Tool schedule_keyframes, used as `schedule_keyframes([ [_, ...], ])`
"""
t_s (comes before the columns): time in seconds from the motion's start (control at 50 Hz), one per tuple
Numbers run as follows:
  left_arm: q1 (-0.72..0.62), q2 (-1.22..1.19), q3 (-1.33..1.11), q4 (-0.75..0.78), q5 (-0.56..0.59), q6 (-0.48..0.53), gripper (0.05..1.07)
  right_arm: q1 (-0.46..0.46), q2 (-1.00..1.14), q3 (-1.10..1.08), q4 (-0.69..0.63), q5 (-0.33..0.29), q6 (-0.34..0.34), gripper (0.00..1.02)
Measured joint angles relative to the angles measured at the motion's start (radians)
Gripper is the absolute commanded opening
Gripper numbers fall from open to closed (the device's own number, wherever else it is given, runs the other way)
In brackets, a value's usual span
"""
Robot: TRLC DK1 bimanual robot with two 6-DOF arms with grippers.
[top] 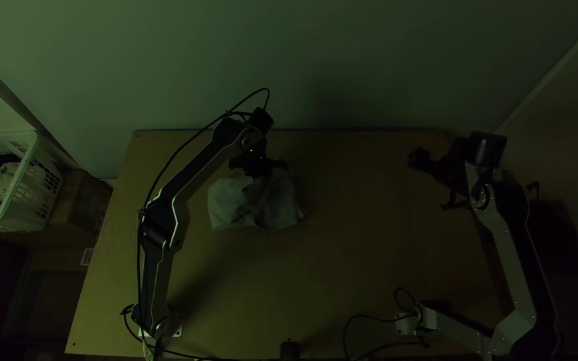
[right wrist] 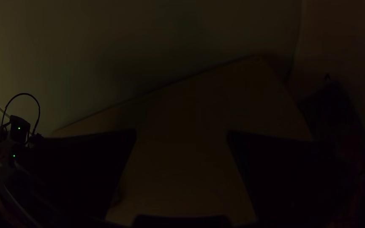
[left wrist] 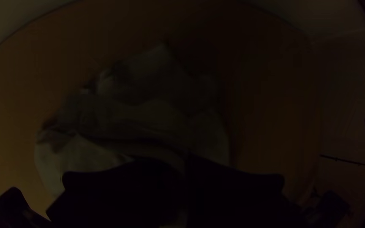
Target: Fold the t-shirt
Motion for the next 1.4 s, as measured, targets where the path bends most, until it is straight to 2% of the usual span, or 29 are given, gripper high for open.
schedule_keyframes([
  [0.02,-0.005,0.006,0.003,0.010,0.011,-0.009,1.07,0.005,-0.004,-0.008,0.004,0.000,0.000,0.98],
  [0.04,-0.012,0.012,0.005,0.023,0.029,-0.017,1.03,0.011,-0.009,-0.019,0.008,0.000,0.003,0.98],
  [0.16,-0.028,0.027,0.006,0.106,0.156,-0.080,1.03,0.045,-0.027,-0.067,0.036,0.000,0.007,0.98],
  [0.32,-0.031,0.027,0.023,0.148,0.239,-0.113,1.03,0.064,-0.034,-0.101,0.045,0.000,0.007,0.98],
  [0.56,0.010,-0.024,0.002,0.145,0.237,-0.065,1.03,0.064,-0.049,-0.105,0.085,0.000,0.007,0.98],
  [0.76,0.109,-0.174,-0.050,0.145,0.132,0.032,1.03,0.064,-0.078,-0.105,0.182,0.000,-0.016,0.98],
  [1.18,0.370,-0.494,-0.218,0.202,0.121,0.156,1.03,0.035,-0.176,-0.087,0.331,0.009,-0.187,0.98],
  [1.4,0.483,-0.788,-0.551,0.439,0.117,0.222,1.03,0.035,-0.270,-0.111,0.418,0.038,-0.282,0.98],
])
